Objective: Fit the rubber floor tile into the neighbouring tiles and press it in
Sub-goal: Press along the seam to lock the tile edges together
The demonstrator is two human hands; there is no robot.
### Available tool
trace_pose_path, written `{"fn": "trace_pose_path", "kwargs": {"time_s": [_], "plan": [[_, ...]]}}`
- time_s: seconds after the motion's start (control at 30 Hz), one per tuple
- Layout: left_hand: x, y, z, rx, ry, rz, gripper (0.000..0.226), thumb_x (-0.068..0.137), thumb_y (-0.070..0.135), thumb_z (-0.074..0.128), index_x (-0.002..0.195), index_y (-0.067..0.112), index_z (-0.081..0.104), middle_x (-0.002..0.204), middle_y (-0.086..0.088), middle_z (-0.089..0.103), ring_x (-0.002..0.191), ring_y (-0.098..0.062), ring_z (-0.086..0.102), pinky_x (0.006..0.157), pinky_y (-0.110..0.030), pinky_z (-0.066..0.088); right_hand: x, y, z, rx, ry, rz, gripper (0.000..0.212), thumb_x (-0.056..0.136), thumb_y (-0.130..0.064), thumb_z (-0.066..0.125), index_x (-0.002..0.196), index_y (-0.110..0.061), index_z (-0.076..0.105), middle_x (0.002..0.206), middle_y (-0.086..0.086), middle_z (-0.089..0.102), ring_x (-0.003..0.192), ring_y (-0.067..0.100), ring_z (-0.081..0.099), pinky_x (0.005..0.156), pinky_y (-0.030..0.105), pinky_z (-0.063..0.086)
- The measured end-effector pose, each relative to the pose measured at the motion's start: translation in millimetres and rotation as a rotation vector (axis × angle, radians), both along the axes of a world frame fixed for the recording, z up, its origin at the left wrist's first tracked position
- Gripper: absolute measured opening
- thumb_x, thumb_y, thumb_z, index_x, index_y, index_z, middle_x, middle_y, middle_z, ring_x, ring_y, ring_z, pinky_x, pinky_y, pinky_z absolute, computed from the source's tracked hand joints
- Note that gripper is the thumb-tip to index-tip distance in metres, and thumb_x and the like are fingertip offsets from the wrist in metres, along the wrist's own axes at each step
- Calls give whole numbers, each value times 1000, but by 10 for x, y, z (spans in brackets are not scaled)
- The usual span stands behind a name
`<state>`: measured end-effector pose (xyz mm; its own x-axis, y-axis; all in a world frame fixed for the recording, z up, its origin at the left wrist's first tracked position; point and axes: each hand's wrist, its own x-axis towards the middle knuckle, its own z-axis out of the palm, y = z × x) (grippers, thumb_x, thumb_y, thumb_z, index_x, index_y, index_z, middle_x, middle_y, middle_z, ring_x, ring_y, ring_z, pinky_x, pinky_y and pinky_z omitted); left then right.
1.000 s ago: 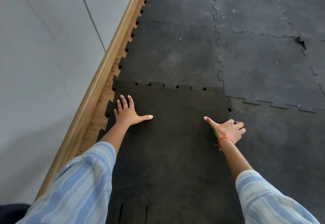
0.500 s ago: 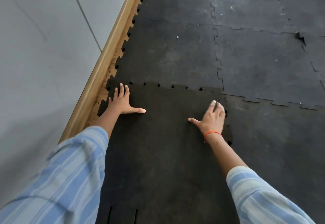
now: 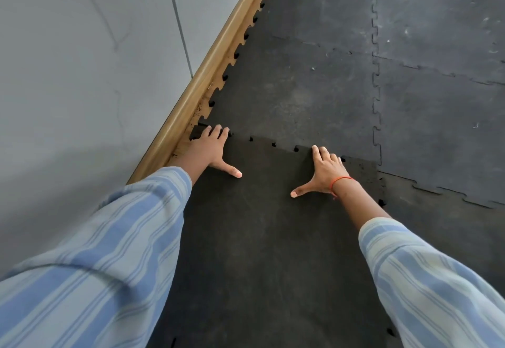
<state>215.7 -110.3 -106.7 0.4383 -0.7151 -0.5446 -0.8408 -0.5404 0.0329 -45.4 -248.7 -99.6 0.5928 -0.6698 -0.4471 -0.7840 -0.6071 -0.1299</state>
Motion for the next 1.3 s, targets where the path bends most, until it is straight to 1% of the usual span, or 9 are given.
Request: {"fn": "trace_pose_path", "kwargs": {"time_s": [0.3, 0.4, 0.5, 0.63, 0.87, 1.03, 1.1, 1.2, 1.3], "plan": [[34, 57, -63, 12, 96, -8, 140, 60, 83, 62, 147, 24, -31, 154, -2, -39, 145, -30, -25, 116, -59, 3, 43, 63, 19, -9, 37, -14, 151, 43, -75, 76, 150, -11, -8, 160, 12, 2, 146, 33, 9, 121, 45, 11], [-52, 180, -102, -30, 61, 131, 141, 58, 84, 62, 145, 27, -33, 152, -12, -41, 143, -39, -27, 115, -60, -2, 40, 78, 35, -7, 42, -23, 152, 43, -75, 75, 150, -11, -10, 160, 12, 2, 146, 32, 9, 121, 44, 10], [-148, 263, -110, -21, 116, 386, 149, 56, 83, 66, 145, 18, -34, 152, -25, -33, 143, -46, -22, 115, -62, -4, 3, 108, 48, 8, 20, -53, 152, 43, -74, 76, 149, -9, -11, 160, 12, 3, 146, 32, 8, 121, 43, 8], [-174, 217, -140, -125, 123, 472, 143, 61, 77, 68, 150, 10, -22, 158, -27, -14, 146, -44, -9, 116, -62, -1, -12, 164, 54, -18, 13, -84, 150, 45, -72, 77, 149, -3, -5, 157, 14, 16, 145, 31, 13, 120, 42, 14], [-120, 221, -219, -167, 116, 427, 139, 64, 76, 66, 151, 9, -20, 157, -28, -18, 146, -43, -15, 117, -55, -6, -32, 260, 42, -53, -22, -101, 142, 48, -71, 77, 150, -5, 3, 154, 13, 23, 143, 32, 15, 117, 42, 21], [-113, 236, -175, -149, 123, 390, 137, 66, 75, 65, 151, 10, -22, 155, -28, -25, 144, -43, -19, 117, -53, -5, 48, 387, -40, -73, -65, -169, 144, 47, -74, 75, 149, 0, 5, 153, 19, 19, 143, 35, 12, 118, 41, 17], [-91, 235, -147, -121, 106, 363, 135, 68, 78, 61, 150, 11, -23, 154, -28, -28, 144, -44, -21, 116, -53, -6, 82, 407, -35, -66, -66, -191, 144, 48, -73, 75, 149, -1, 3, 154, 21, 11, 143, 37, 8, 118, 42, 16], [-141, 141, -135, -117, 26, 147, 121, 77, 78, 49, 152, 10, -18, 155, -22, -30, 145, -38, -23, 116, -56, -6, 103, 394, -26, -25, -82, -165, 142, 51, -68, 77, 151, -10, -6, 158, 18, -11, 146, 37, -2, 119, 45, 12], [-283, 23, -169, -122, 95, 39, 106, 87, 70, 41, 152, 9, -16, 158, -13, -28, 147, -29, -21, 118, -55, -3, 121, 375, -23, -6, -81, -105, 139, 54, -65, 78, 151, -13, -9, 158, 11, -19, 146, 34, -11, 118, 50, 8]]}}
